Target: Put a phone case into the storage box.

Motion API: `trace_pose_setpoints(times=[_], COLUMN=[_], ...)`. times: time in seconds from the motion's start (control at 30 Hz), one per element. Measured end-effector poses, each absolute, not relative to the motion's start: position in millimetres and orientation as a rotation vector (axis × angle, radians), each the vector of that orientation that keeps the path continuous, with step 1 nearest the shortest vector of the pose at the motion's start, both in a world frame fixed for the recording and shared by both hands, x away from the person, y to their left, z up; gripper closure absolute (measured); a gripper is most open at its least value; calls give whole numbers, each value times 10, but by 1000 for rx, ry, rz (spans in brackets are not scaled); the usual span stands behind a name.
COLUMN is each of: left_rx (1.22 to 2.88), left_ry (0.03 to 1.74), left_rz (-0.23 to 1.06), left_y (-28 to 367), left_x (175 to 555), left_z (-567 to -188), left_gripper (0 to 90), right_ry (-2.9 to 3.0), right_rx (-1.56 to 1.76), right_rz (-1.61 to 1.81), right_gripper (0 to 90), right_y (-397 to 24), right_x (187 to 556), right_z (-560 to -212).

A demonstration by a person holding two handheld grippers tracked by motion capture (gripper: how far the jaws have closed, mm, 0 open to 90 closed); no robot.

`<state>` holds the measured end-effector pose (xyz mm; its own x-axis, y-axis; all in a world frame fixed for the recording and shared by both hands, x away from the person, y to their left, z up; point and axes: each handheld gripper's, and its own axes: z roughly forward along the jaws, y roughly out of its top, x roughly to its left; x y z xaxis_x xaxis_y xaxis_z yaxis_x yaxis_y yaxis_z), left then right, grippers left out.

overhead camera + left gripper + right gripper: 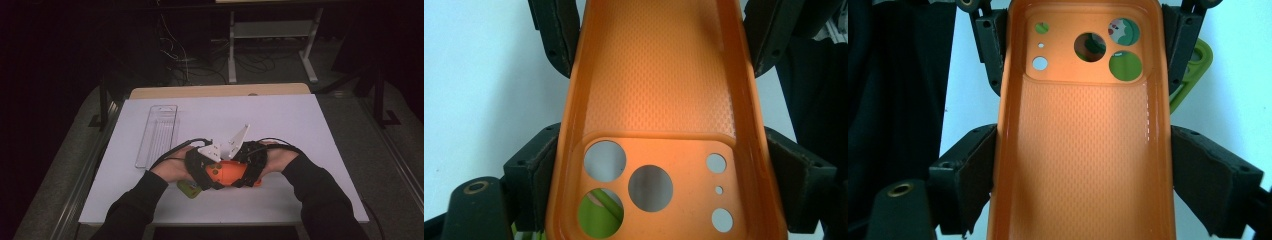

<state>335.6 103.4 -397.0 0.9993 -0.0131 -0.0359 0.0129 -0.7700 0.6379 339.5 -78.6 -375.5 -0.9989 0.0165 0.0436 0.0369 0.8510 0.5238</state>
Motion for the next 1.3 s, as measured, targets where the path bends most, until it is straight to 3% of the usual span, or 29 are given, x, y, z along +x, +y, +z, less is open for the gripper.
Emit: trace_pose_setpoints(times=[0.13,0.37,0.83,1.3], left_rx=[2448,2433,2412,2364], left_ry=[28,121,469,705], left_rz=[-58,-26,137,190], left_y=[1030,1071,1215,1301], left_x=[3351,3372,3431,3488], left_z=[-3960,-3963,-3944,-3901], left_gripper=[164,164,163,162], right_ry=[-2983,-2977,-2965,-2805], right_rx=[-46,-162,-567,-1142], right_rz=[-863,-992,-1140,-1288], right_gripper=[138,19,17,3], right_y=[-797,-921,-1378,-1548], right_x=[3392,3460,3572,3420], right_z=[-3764,-3686,-3641,-3927])
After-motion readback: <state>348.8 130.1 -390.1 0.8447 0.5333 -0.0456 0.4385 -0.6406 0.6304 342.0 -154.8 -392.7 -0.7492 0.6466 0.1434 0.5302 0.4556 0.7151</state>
